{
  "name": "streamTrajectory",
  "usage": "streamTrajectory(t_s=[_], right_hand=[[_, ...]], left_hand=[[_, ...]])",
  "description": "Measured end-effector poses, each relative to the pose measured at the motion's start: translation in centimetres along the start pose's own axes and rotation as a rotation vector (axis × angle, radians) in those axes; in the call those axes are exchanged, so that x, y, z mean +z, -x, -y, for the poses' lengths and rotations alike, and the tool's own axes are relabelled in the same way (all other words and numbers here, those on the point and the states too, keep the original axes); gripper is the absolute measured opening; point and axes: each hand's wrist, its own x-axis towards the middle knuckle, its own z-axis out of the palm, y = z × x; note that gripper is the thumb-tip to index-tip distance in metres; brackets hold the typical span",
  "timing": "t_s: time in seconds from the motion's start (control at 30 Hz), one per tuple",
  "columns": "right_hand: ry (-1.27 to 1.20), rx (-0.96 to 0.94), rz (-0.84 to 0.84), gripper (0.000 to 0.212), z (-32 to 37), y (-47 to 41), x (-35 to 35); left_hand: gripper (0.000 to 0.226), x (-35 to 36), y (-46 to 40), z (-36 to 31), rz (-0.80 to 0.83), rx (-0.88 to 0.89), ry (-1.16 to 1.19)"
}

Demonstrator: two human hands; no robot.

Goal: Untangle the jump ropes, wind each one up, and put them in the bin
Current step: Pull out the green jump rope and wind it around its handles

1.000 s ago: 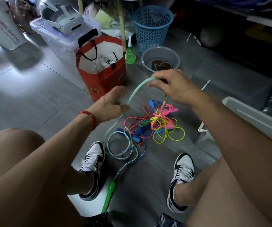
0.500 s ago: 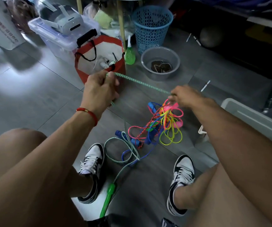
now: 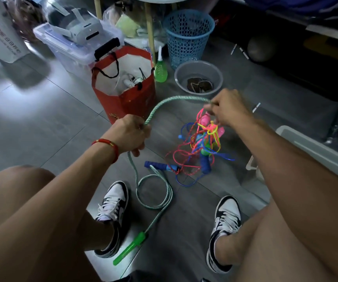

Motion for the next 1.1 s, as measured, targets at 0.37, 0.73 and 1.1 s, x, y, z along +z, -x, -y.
streamTrajectory(t_s=[0.37, 0.73, 1.1], right_hand=[[-0.119, 0.031, -0.003, 0.025, -0.3, 0.2, -0.5], [-0.052, -0.341, 0.215, 0.028, 2.5, 1.8, -0.1], [0.098, -0.015, 0.427, 0.02, -3.4, 2.8, 6.8]], left_hand=[[0.019, 0.4, -0.2, 0.9, 0.152, -0.027, -0.169], [0.023, 4.2, -0.6, -2.2, 0.059, 0.299, 0.16], [0.032, 4.1, -1.3, -6.1, -0.113, 0.403, 0.358]])
